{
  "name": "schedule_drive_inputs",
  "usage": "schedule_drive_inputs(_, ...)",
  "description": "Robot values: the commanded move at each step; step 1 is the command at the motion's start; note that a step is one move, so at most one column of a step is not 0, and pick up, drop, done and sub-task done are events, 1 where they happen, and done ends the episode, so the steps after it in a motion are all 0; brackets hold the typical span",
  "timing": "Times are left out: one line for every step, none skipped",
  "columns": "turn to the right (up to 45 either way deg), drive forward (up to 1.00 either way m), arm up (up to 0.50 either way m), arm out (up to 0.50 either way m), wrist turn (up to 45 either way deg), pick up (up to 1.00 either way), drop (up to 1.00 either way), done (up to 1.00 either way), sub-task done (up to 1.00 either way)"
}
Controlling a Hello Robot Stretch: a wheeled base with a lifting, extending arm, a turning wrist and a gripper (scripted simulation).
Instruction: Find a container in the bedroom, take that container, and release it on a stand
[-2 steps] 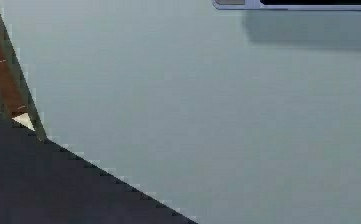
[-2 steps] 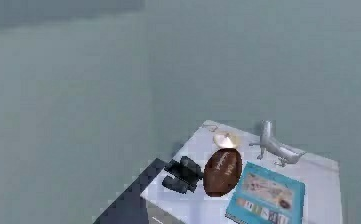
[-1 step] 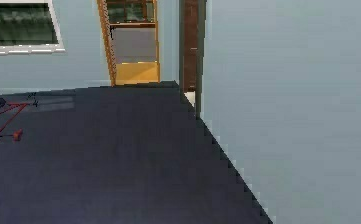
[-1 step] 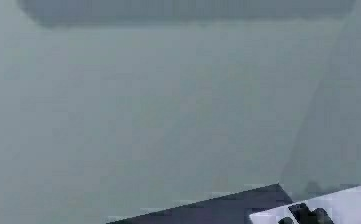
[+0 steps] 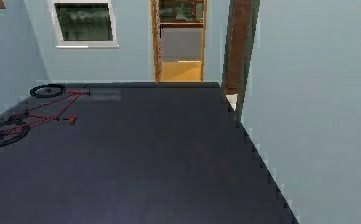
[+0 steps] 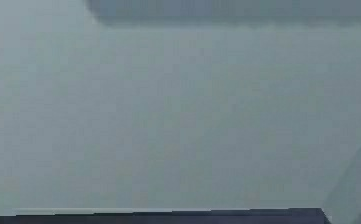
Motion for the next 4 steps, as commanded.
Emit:
schedule_drive_inputs(0.0,0.15,0.00,0.00,0.0,0.00,0.00,0.00,0.00)
schedule_drive_inputs(-45.0,0.00,0.00,0.00,0.0,0.00,0.00,0.00,0.00)
schedule_drive_inputs(-42.0,0.00,0.00,0.00,0.0,0.00,0.00,0.00,0.00)
schedule_drive_inputs(0.0,0.60,0.00,0.00,0.0,0.00,0.00,0.00,0.00)
